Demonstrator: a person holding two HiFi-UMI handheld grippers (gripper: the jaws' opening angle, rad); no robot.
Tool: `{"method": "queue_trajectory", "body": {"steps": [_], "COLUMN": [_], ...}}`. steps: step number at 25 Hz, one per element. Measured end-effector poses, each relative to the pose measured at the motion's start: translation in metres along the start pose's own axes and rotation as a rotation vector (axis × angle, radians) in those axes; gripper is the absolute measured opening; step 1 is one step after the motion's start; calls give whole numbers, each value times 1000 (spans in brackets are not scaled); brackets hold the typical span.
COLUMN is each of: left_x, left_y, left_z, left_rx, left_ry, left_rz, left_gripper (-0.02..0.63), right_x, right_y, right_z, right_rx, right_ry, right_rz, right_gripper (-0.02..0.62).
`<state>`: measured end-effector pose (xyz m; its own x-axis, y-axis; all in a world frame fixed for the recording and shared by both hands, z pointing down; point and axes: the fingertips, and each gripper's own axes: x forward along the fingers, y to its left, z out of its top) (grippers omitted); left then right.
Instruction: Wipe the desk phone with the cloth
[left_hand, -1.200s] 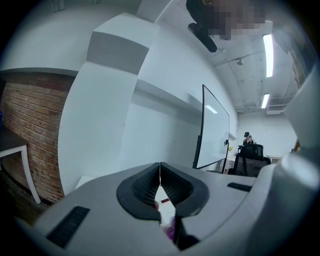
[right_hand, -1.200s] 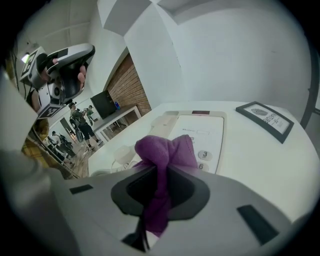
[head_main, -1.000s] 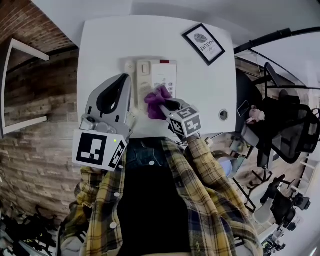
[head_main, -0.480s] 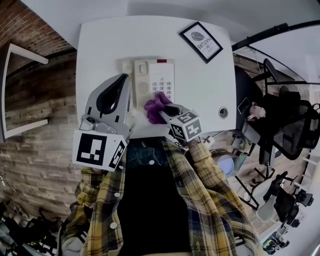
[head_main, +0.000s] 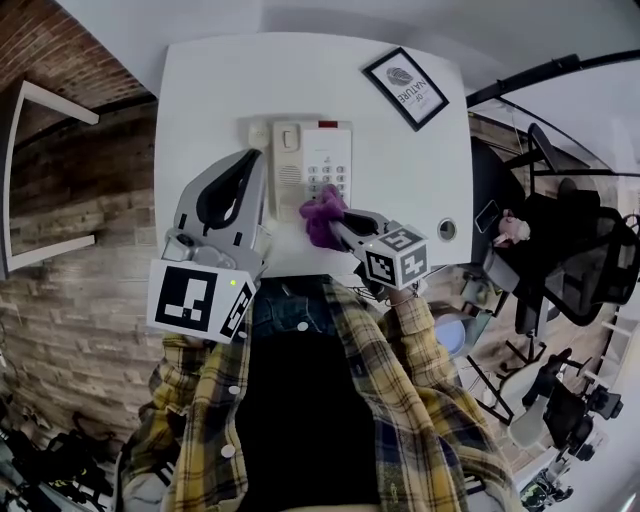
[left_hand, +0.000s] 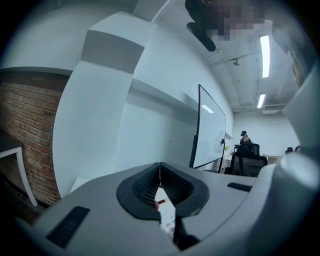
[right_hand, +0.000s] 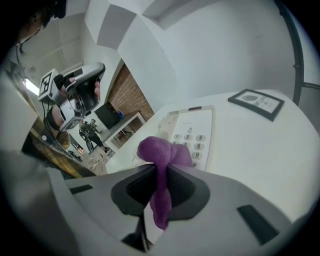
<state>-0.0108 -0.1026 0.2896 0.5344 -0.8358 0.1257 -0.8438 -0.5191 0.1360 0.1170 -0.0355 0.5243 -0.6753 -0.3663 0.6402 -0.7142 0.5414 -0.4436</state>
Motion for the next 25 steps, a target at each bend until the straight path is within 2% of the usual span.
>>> {"method": "queue_trajectory", "body": {"steps": [3,8,12,16,25], "left_x": [-1,-4,-6,-10,-12], "left_y": [0,4,8,15,25], "left_z": [0,-1,-1,-3,-7], "left_rx": [0,0,1,-5,-15], "left_ry": [-2,1,4,11,20], "left_rz": [-1,13,28,50,76], "left_gripper": [17,16,17,16,15], "right_x": [-16,-35,-30,-6,36], "right_y": [-9,-35,-59,-76,-107], "right_z": [36,112,155,168,157], "right_rx": [-32,-147,-186,-200,-202], "right_ry": [-74,-195,-249,-241,-165], "right_rz": [-24,-121,-190,-229,-291], "right_gripper": [58,58,58,58,59]}}
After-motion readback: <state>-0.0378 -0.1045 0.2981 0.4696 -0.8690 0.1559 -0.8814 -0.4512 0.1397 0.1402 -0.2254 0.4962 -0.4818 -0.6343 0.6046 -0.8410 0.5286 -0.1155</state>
